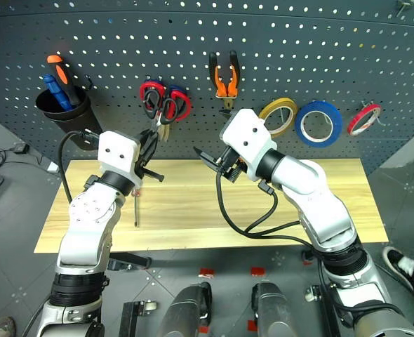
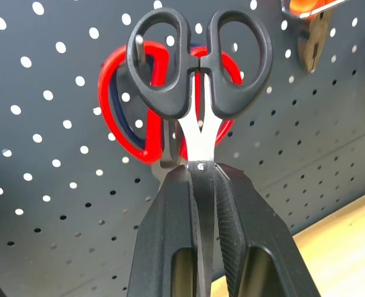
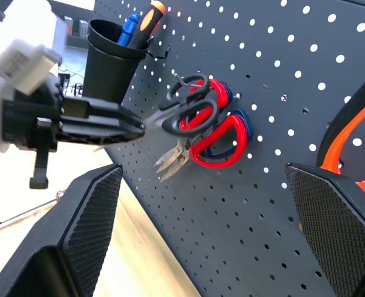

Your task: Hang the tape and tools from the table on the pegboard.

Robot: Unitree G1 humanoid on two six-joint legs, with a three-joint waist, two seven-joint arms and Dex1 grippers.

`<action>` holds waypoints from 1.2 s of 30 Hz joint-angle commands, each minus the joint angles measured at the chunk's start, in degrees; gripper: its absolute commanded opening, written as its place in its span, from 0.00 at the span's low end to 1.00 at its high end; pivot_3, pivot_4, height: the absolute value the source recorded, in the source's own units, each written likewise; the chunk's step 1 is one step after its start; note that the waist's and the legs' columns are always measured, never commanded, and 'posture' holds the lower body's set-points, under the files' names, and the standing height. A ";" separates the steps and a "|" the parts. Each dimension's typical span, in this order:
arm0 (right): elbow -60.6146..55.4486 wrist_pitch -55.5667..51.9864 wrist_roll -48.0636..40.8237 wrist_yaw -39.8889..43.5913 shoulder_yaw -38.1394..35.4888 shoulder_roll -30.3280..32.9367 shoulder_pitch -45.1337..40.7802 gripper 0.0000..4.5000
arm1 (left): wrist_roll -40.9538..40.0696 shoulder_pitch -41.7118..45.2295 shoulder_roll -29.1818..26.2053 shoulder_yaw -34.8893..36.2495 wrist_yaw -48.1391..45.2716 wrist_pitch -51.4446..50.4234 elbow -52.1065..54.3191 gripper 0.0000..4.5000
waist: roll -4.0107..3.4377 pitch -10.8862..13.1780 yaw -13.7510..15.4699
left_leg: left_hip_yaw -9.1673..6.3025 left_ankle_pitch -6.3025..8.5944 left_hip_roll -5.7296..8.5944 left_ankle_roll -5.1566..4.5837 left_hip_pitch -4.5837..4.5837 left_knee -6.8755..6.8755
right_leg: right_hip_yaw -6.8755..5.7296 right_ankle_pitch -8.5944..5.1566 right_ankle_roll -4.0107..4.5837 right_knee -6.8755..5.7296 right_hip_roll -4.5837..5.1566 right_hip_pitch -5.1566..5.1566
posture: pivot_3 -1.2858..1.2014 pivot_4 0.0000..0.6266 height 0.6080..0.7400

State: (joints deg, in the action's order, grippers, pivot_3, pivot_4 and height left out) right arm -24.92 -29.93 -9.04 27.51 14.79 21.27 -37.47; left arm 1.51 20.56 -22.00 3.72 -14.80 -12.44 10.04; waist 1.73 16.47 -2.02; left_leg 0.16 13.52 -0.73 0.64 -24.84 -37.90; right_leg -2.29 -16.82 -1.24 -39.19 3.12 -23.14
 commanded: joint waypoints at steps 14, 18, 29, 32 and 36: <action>-2.14 -17.44 0.27 -3.01 3.44 -4.84 4.92 1.00 | -7.90 -4.47 0.11 14.02 3.46 -22.09 -15.74 0.83 | 0.02 -0.02 -1.24 | -0.02 0.01 -0.04 -0.02 0.02 -0.05 | 0.01 -0.01 0.00 -0.25 0.00 -0.07 | 0.47 0.43 1.00; -2.91 -24.30 -1.39 -4.45 4.56 -10.00 3.55 1.00 | -9.37 0.95 -4.25 16.04 0.95 -20.85 -28.90 0.83 | 0.02 -0.01 -1.21 | -0.08 0.00 -0.04 -0.02 0.08 -0.08 | -0.03 -0.01 0.01 -0.60 -0.02 -0.15 | 0.48 0.45 1.00; 0.85 -26.40 -1.52 -5.46 6.27 -15.38 -3.91 1.00 | -10.21 19.45 -4.02 15.30 1.13 -12.92 -54.84 0.83 | 0.15 0.10 -0.24 | -0.08 -0.06 0.10 -0.12 0.09 -0.18 | 0.00 0.04 -0.03 -0.64 0.04 -0.15 | 0.48 0.54 1.00; 0.86 -27.56 -2.51 -5.21 5.81 -16.30 -4.40 1.00 | -11.36 22.76 -3.71 16.57 3.44 -13.57 -60.13 0.83 | 0.27 0.34 -0.81 | -0.05 -0.06 0.07 -0.12 0.08 -0.10 | 0.01 0.04 -0.02 -0.56 0.03 -0.18 | 0.48 0.55 1.00; 0.46 -29.92 -3.60 -4.57 5.10 -16.34 -5.23 1.00 | -12.92 25.84 -3.99 18.33 6.70 -14.31 -66.16 0.83 | 0.57 0.98 -1.57 | -0.03 -0.06 0.06 -0.13 0.07 -0.10 | 0.05 0.04 -0.03 -0.53 0.04 -0.19 | 0.47 0.58 1.00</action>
State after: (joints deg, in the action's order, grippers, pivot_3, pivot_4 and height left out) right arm -22.31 -59.01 -11.54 22.52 20.87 5.38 -41.76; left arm -10.55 45.83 -25.18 20.76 -9.48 -26.56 -54.42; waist 2.30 17.45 -3.59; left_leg 0.12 13.47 -0.68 0.51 -24.77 -37.99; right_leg -2.25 -16.78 -1.26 -39.73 3.16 -23.34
